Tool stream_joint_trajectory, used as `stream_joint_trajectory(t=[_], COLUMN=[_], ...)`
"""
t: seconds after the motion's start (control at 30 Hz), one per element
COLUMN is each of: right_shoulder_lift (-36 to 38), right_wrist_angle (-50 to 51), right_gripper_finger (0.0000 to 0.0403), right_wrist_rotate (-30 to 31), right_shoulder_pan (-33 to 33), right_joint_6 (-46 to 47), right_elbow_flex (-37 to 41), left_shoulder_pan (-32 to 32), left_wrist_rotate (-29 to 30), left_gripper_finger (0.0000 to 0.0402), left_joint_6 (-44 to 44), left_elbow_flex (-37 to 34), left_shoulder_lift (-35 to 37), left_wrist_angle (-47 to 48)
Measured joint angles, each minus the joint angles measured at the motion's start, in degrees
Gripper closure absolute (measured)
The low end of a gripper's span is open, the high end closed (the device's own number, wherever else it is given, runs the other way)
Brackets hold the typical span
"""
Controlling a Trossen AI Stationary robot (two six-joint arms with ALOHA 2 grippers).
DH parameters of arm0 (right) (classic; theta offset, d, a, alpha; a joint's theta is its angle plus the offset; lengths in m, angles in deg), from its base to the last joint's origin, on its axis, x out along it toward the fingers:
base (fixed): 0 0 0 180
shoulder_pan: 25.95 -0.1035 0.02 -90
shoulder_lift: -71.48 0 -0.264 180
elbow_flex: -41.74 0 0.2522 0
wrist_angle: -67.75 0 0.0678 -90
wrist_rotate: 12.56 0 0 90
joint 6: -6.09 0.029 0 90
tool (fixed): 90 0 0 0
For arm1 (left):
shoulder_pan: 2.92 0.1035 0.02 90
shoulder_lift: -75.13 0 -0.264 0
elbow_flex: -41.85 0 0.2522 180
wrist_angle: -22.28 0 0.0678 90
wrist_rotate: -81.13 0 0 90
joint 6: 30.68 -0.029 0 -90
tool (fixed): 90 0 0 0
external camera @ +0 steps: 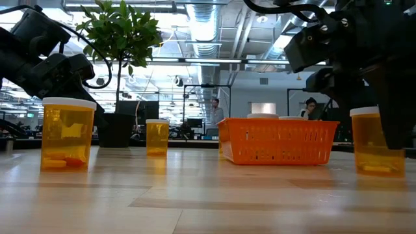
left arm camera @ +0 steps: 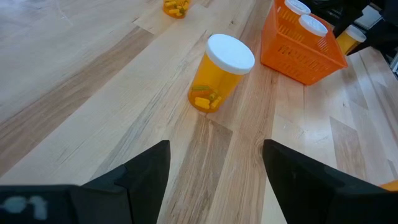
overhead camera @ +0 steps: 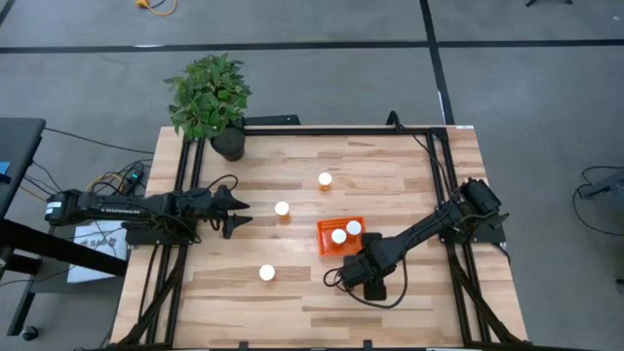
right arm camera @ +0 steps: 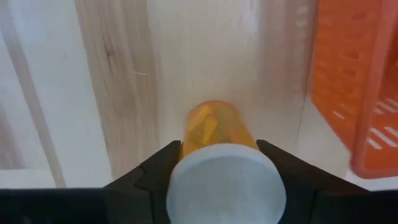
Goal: Pick and place pill bottles into a basket
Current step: Put the orange pill bottle into the orange bin
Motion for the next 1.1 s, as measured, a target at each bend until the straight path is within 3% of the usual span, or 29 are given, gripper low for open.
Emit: stream_joint_trajectory(t=[0.23,0.53,0.8,1.1], right_shoulder_lift=[0.00,0.00,0.00,0.00], right_wrist_angle=[1.70,4.82,7.05,11.63], right_gripper_finger=[0.0181,0.0214,0.0191,0.0216], right_wrist_rotate=[-1.45,-1.81,-1.79,-1.81], right_shoulder_pan=[0.00,0.07,0.48,1.33], right_joint_6=[0.56,-1.21,-1.94,-4.70], right_elbow_flex=[-0.23,-4.28,-6.40,-10.60], left_shoulder_pan=[0.00,0.01,0.00,0.00], left_wrist_rotate=[0.00,0.00,0.00,0.00], left_gripper_finger=[0.0156,0.0156,0.0156,0.0156], left_joint_6=[0.00,0.00,0.00,0.00], left_elbow_flex=[0.00,0.00,0.00,0.00], left_shoulder_lift=[0.00,0.02,0.00,0.02], left_wrist_angle=[0.00,0.00,0.00,0.00])
